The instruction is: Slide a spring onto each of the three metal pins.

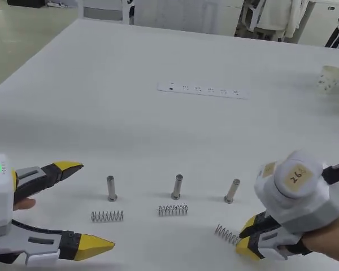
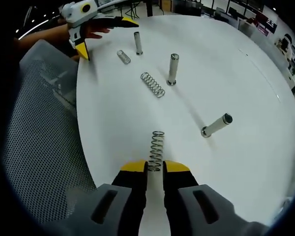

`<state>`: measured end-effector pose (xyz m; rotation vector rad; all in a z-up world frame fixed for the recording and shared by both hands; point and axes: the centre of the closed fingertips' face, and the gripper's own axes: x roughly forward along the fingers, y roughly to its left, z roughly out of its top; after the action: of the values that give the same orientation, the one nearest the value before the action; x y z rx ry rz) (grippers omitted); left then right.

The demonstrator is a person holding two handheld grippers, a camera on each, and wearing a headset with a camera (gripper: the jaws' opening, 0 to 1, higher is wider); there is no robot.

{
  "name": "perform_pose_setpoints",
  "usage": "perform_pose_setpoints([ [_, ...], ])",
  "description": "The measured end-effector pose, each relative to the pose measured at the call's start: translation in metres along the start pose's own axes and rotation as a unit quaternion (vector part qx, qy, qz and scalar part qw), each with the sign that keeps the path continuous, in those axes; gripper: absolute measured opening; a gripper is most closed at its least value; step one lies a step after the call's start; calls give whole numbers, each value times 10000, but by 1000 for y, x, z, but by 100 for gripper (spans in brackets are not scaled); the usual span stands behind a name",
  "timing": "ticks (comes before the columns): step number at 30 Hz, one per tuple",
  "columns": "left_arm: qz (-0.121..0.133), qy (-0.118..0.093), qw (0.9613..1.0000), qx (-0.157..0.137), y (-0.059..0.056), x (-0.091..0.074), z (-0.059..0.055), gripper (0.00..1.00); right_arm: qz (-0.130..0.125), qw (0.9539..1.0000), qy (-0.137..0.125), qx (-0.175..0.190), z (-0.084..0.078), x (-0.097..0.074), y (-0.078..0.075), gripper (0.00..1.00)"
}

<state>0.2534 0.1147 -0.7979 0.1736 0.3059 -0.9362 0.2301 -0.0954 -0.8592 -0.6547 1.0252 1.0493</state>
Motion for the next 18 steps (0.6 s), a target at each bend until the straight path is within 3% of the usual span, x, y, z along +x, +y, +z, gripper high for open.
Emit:
perform_pose_setpoints([
  [11, 27, -23, 10000, 14, 1, -1, 2, 92, -79, 9999, -12, -75, 0, 2, -4, 8],
  [18, 16, -60, 10000, 34, 1, -1, 5, 92, 29, 10000, -76, 0, 7, -2, 0, 8],
])
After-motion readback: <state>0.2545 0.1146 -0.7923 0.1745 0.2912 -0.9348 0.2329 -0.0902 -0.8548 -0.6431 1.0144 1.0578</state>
